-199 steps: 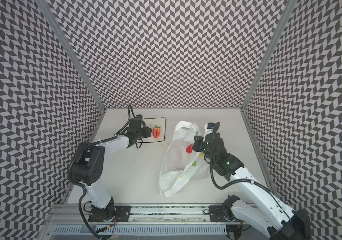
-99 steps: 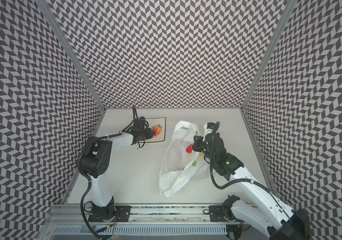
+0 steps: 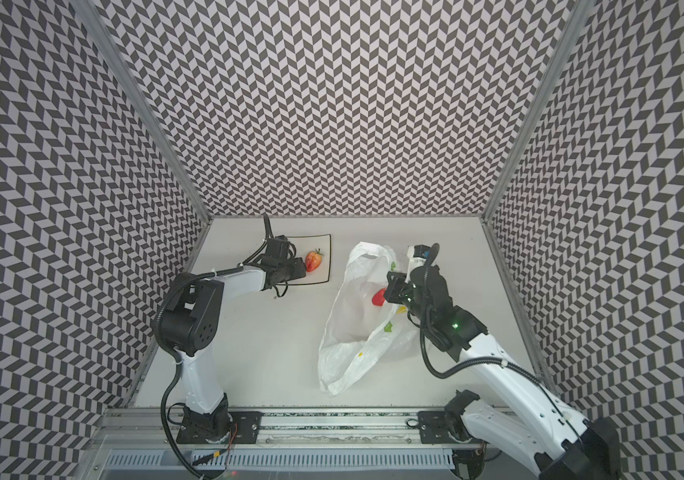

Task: Take the fake fruits out of the plastic bag
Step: 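Open the left gripper to drop the peach beside the strawberry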

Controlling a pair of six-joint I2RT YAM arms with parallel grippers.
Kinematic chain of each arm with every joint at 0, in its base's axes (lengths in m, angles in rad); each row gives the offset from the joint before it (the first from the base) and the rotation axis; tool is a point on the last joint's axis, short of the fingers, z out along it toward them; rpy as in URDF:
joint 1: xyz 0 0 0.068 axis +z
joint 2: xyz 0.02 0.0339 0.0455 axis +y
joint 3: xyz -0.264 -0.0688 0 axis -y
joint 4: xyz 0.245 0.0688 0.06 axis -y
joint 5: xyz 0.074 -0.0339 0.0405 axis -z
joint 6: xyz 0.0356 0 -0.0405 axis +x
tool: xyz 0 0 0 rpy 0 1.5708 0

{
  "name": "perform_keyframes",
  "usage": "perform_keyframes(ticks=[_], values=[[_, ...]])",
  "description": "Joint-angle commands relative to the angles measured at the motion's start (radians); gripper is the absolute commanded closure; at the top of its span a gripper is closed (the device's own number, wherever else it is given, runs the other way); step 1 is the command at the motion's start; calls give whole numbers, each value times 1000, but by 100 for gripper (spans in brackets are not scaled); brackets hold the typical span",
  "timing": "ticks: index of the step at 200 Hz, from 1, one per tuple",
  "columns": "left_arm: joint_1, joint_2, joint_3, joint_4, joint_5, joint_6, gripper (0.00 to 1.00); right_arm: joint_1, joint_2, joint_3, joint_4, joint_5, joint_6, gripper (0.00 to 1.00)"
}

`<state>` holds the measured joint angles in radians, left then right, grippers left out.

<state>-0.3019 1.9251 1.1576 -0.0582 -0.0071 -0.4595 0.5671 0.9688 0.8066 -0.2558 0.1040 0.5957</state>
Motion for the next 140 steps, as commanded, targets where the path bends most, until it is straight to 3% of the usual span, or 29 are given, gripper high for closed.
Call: perform_keyframes(ticks=[1, 49, 85, 117, 140], values=[[12, -86, -3, -15, -23, 11, 39, 0, -16, 14, 44, 3, 4, 100], [12, -291, -36, -12, -32, 24, 34, 1, -35, 0, 28, 16, -3, 100], [-4, -515, -164, 45, 17, 60, 35, 1, -40, 7, -14, 36, -58, 100], [-44, -740, -319, 140, 201, 190, 35, 1, -47, 2, -48, 34, -116, 100], [-165, -853, -381, 151, 330, 312, 34, 1, -44, -6, -67, 3, -135, 100]])
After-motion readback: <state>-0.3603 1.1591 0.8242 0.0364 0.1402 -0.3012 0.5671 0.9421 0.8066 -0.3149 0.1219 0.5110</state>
